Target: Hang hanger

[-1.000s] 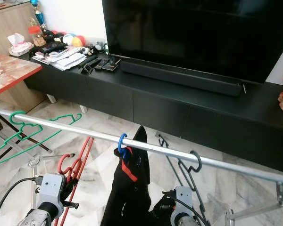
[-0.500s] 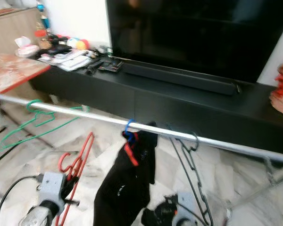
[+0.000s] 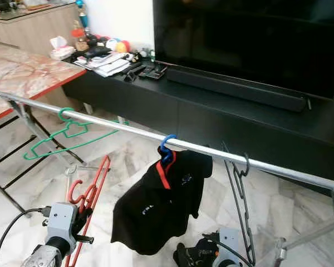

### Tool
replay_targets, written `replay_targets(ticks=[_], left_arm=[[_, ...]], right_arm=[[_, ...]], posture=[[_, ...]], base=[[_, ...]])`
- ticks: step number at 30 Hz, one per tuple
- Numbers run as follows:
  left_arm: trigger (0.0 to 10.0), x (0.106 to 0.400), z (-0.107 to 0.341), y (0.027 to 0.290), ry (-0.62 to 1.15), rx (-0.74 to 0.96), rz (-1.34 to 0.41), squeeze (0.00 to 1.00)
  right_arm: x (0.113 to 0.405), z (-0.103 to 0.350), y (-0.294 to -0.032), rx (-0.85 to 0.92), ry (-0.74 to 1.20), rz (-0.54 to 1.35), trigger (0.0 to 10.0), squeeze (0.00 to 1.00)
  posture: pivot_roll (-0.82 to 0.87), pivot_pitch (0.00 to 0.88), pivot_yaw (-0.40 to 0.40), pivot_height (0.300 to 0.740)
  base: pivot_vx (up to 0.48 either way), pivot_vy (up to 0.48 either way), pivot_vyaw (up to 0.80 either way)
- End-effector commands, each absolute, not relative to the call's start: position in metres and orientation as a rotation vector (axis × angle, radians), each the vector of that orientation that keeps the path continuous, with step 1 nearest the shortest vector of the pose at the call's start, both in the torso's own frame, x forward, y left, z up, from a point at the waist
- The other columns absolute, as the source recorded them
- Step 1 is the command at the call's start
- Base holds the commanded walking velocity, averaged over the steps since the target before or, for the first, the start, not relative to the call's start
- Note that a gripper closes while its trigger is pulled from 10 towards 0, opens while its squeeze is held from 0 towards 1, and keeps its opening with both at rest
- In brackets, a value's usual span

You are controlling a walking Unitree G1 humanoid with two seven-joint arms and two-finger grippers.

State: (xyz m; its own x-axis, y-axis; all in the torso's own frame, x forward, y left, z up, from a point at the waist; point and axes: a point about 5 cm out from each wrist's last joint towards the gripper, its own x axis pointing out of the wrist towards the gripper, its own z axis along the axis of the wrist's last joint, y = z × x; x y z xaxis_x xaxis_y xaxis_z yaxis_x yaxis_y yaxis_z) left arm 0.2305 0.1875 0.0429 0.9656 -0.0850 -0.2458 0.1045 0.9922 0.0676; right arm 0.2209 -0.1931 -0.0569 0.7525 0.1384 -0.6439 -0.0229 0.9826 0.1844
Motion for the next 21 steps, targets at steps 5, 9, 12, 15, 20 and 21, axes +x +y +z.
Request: replay_targets(ticks=[5, 9, 12, 15, 20, 21], left_arm=[[10.0, 0.230, 0.043, 0.190, 0.254, 0.048, -0.076, 0.00], [10.0, 0.230, 0.043, 0.190, 0.254, 0.051, -0.077, 0.00], [10.0, 0.230, 0.043, 0.190, 0.253, 0.048, -0.077, 0.00], [10.0, 0.231, 0.043, 0.190, 0.253, 0.042, -0.078, 0.00], [10.0, 0.231, 0.044, 0.189, 0.253, 0.039, -0.082, 0.00], [10.0, 0.231, 0.043, 0.189, 0.253, 0.039, -0.083, 0.00]], right_arm=[[0.232, -0.050, -0.190, 0.173, 0.679, 0.093, 10.0, 0.00], [0.233, -0.050, -0.188, 0.174, 0.678, 0.091, 10.0, 0.00], [0.234, -0.050, -0.186, 0.181, 0.674, 0.093, 10.0, 0.00], [0.234, -0.050, -0.183, 0.184, 0.678, 0.097, 10.0, 0.00], [0.234, -0.051, -0.181, 0.179, 0.687, 0.101, 10.0, 0.00], [0.234, -0.051, -0.180, 0.178, 0.688, 0.102, 10.0, 0.00]], posture=[[0.02, 0.040, 0.021, 0.740], [0.02, 0.043, 0.021, 0.740], [0.02, 0.043, 0.022, 0.740], [0.02, 0.043, 0.022, 0.740], [0.01, 0.042, 0.023, 0.740], [0.01, 0.041, 0.022, 0.740]], base=[[0.000, 0.336, 0.00], [0.000, 0.480, 0.00], [0.000, 0.480, 0.00], [0.000, 0.480, 0.00], [0.000, 0.480, -0.22], [0.000, 0.480, -0.58]])
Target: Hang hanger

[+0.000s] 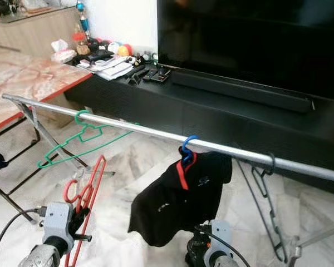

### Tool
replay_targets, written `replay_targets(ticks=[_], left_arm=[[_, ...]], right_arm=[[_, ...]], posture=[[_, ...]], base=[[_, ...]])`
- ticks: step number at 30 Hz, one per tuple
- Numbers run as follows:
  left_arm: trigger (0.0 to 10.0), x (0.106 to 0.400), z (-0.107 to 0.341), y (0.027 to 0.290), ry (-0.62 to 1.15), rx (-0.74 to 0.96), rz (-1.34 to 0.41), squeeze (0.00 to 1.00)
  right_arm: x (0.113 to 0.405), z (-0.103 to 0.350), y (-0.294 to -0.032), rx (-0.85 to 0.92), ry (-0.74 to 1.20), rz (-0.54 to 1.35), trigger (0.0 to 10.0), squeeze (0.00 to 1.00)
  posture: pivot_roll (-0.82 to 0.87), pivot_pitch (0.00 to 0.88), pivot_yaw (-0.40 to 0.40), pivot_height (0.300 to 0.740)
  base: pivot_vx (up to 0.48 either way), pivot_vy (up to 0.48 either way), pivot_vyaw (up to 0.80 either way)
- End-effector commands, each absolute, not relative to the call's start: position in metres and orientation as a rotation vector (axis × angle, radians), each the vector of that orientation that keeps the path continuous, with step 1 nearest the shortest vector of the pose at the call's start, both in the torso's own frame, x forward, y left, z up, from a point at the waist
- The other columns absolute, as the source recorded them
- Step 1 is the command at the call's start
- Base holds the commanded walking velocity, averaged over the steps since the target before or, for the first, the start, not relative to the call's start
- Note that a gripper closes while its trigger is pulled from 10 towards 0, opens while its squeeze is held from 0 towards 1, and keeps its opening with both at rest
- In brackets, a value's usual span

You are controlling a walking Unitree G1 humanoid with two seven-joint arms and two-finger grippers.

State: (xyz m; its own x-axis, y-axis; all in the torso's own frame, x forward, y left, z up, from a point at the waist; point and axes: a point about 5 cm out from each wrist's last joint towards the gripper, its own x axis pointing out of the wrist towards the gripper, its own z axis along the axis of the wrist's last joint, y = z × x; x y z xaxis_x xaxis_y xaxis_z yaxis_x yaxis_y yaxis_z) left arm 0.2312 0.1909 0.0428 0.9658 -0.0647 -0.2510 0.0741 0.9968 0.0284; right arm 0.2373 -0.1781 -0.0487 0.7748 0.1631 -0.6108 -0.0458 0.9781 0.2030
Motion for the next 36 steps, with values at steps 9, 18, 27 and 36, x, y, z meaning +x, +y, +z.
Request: replay_targets(ticks=[9, 18, 27, 36], left_arm=[[10.0, 0.232, 0.044, 0.189, 0.252, 0.036, -0.087, 0.00], [10.0, 0.231, 0.044, 0.189, 0.253, 0.035, -0.086, 0.00], [10.0, 0.230, 0.044, 0.191, 0.255, 0.042, -0.093, 0.00], [10.0, 0.230, 0.044, 0.190, 0.254, 0.035, -0.103, 0.00]], right_arm=[[0.235, -0.050, -0.185, 0.175, 0.691, 0.100, 10.0, 0.00], [0.237, -0.048, -0.187, 0.156, 0.684, 0.112, 10.0, 0.00], [0.247, -0.045, -0.165, 0.166, 0.686, 0.125, 10.0, 0.00], [0.254, -0.042, -0.151, 0.163, 0.688, 0.136, 10.0, 0.00]], posture=[[0.01, 0.041, 0.023, 0.740], [0.02, 0.040, 0.026, 0.740], [0.02, 0.038, 0.027, 0.740], [0.02, 0.034, 0.027, 0.740]], base=[[0.000, 0.480, -0.18], [0.000, 0.439, -0.15], [0.000, 0.000, -0.32], [0.000, 0.000, -0.79]])
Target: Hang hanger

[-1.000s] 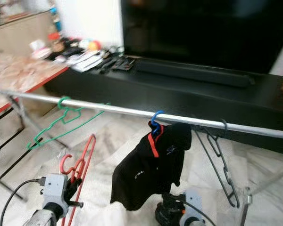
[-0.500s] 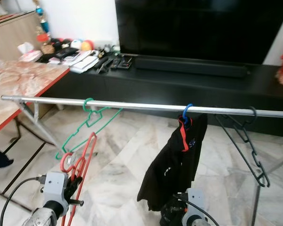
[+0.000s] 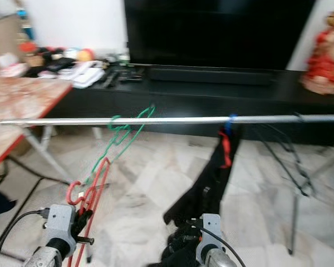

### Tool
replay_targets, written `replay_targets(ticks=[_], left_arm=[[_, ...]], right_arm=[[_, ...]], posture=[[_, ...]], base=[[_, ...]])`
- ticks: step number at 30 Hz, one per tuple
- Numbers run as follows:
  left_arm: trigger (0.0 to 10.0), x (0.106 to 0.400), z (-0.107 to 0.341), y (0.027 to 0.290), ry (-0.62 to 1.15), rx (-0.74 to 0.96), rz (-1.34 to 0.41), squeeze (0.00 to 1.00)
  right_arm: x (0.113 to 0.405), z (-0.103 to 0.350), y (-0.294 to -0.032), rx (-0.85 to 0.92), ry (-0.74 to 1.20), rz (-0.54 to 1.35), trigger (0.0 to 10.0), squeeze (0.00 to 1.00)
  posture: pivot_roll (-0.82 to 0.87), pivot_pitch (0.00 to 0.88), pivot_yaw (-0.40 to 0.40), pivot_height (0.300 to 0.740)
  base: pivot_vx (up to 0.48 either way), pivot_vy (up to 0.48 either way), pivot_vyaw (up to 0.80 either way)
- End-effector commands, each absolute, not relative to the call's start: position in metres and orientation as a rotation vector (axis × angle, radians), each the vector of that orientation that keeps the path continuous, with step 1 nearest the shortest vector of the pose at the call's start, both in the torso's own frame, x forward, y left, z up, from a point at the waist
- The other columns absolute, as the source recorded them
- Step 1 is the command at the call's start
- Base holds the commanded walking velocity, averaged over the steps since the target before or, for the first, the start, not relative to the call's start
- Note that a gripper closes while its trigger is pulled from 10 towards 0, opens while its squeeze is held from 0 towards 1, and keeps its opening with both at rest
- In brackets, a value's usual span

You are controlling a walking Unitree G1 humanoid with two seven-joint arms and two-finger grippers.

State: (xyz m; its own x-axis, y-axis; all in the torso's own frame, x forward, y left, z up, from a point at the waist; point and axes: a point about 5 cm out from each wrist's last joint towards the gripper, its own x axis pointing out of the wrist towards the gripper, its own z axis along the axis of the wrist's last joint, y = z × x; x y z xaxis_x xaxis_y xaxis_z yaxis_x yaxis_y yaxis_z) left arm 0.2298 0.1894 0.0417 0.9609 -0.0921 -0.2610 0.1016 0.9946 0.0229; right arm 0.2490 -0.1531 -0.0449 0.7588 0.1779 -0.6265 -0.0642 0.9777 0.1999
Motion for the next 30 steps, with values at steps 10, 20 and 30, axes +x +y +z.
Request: replay_targets(ticks=[10, 20, 30], left_arm=[[10.0, 0.230, 0.044, 0.188, 0.259, 0.037, -0.120, 0.00], [10.0, 0.230, 0.043, 0.188, 0.263, 0.011, -0.113, 0.00], [10.0, 0.231, 0.045, 0.187, 0.252, 0.040, -0.131, 0.00]], right_arm=[[0.255, -0.041, -0.150, 0.156, 0.694, 0.132, 10.0, 0.00], [0.246, -0.046, -0.169, 0.153, 0.698, 0.116, 10.0, 0.00], [0.242, -0.046, -0.170, 0.155, 0.671, 0.133, 10.0, 0.00]], posture=[[0.02, 0.025, 0.030, 0.740], [0.02, 0.022, 0.029, 0.740], [0.02, 0.027, 0.031, 0.740]], base=[[0.000, 0.000, -0.79], [0.000, 0.059, -0.79], [0.000, 0.192, -0.79]])
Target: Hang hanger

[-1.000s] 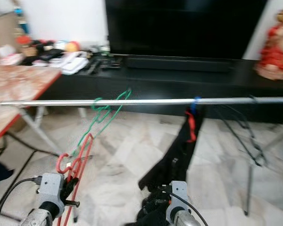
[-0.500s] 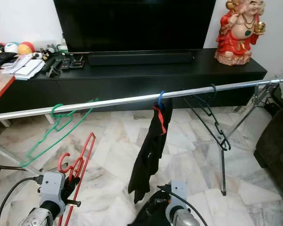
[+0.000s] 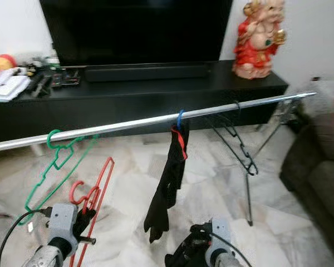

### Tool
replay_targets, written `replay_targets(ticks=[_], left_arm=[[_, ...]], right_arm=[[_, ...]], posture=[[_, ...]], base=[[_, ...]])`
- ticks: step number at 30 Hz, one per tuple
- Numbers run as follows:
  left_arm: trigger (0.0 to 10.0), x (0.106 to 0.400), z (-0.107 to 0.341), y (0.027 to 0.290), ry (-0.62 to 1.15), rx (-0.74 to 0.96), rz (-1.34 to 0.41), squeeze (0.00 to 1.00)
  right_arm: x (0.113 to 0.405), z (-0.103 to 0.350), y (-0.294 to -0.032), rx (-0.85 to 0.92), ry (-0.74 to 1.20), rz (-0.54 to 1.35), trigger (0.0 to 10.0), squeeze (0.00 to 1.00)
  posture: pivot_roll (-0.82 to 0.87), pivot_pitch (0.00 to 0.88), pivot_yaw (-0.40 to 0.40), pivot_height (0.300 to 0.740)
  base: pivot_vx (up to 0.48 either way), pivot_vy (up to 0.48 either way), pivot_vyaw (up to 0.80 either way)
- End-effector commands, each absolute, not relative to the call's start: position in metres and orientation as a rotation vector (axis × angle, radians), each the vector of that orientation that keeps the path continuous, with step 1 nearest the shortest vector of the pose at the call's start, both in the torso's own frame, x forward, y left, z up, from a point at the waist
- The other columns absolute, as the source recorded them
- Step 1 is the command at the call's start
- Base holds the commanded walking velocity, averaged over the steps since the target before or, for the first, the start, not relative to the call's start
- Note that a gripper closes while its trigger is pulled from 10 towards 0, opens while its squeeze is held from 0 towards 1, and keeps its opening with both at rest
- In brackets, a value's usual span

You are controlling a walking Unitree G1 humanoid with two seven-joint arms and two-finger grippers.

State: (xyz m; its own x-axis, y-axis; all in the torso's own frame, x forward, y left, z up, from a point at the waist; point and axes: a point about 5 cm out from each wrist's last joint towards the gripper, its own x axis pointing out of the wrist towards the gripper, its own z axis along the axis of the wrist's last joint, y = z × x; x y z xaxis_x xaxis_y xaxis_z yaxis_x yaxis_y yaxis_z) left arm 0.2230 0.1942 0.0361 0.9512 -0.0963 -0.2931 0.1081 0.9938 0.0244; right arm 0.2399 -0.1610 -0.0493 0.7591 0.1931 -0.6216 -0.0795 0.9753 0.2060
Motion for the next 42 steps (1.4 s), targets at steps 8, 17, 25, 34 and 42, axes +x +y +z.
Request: replay_targets(ticks=[8, 17, 25, 34, 42], left_arm=[[10.0, 0.231, 0.045, 0.186, 0.246, 0.045, -0.135, 0.00], [10.0, 0.230, 0.046, 0.187, 0.238, 0.036, -0.136, 0.00], [10.0, 0.230, 0.045, 0.186, 0.244, 0.036, -0.144, 0.00], [10.0, 0.229, 0.045, 0.186, 0.245, 0.035, -0.145, 0.00], [10.0, 0.230, 0.045, 0.186, 0.240, 0.029, -0.142, 0.00]], right_arm=[[0.242, -0.046, -0.166, 0.153, 0.657, 0.139, 10.0, 0.00], [0.242, -0.047, -0.157, 0.155, 0.648, 0.142, 10.0, 0.00], [0.251, -0.040, -0.159, 0.154, 0.628, 0.134, 10.0, 0.00], [0.250, -0.040, -0.178, 0.149, 0.634, 0.077, 10.0, 0.00], [0.241, -0.045, -0.189, 0.149, 0.651, 0.060, 10.0, 0.00]], posture=[[0.03, 0.032, 0.031, 0.740], [0.02, 0.034, 0.031, 0.740], [0.02, 0.032, 0.030, 0.740], [0.03, 0.034, 0.027, 0.740], [0.03, 0.031, 0.024, 0.740]], base=[[0.000, 0.000, -0.30], [0.000, 0.000, 0.00], [0.000, 0.000, 0.00], [-0.257, 0.000, 0.00], [-0.293, 0.000, 0.00]])
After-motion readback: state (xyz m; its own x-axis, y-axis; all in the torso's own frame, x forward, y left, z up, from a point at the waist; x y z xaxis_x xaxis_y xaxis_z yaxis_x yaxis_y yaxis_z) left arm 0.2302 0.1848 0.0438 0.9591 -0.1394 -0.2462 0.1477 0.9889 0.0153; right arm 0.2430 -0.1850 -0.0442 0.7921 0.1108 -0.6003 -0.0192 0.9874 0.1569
